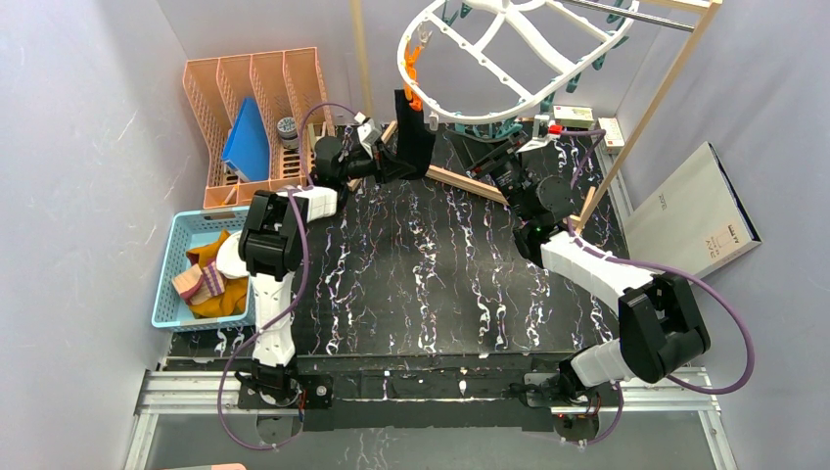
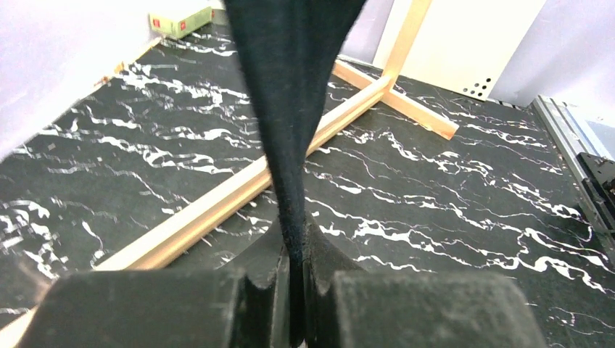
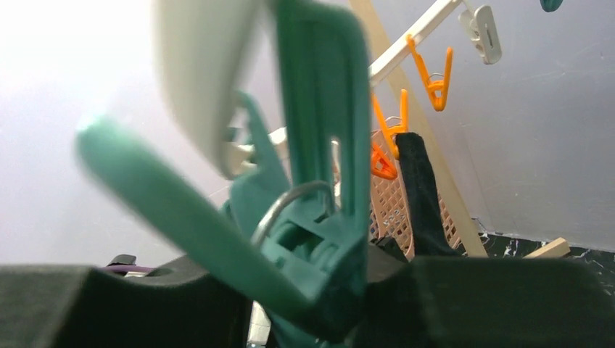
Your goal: Remove the socks clipped to the hanger
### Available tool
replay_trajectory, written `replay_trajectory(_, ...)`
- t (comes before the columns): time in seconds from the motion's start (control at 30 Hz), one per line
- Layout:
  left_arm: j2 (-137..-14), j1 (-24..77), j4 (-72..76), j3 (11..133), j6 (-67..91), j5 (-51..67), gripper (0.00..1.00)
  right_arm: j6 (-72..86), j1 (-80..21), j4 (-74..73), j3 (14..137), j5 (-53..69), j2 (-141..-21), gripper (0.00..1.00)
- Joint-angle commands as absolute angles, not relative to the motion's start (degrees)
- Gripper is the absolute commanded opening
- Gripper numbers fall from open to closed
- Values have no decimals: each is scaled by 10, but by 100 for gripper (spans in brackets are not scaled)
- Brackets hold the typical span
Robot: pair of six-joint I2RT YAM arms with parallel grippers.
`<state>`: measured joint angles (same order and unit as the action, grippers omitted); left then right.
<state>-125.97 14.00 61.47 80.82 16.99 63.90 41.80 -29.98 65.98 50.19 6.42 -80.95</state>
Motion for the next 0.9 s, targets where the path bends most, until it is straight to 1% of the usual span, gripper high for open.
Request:
replay_trajectory(0.0,-1192,141,633,750,158,620,0,421,-294,652,523,52,-792,57)
replay_trajectory(0.07,-1157,141,633,711,147,600,0,426,-294,645,522,54,-791,73)
replay_trajectory(0.1,-1137,141,633,689,144,588,0,429,-294,642,520,53,-789,78)
replay_trajectory(0.17,-1085,141,632,642,140,557,0,437,-294,640,514,49,-786,84)
replay_trajectory(0.23,-1036,145,633,591,137,528,0,439,-294,641,504,49,-781,87)
replay_trajectory(0.37,-928,155,632,480,128,478,0,438,-295,640,469,53,-756,91)
replay_trajectory(0.53,-785,172,622,379,140,448,0,434,-303,651,403,56,-719,93)
replay_trajectory(0.73,-657,197,552,307,150,429,0,376,-371,677,357,24,-704,95)
replay_trajectory(0.87,-585,226,475,275,127,405,0,390,-380,723,354,20,-724,95)
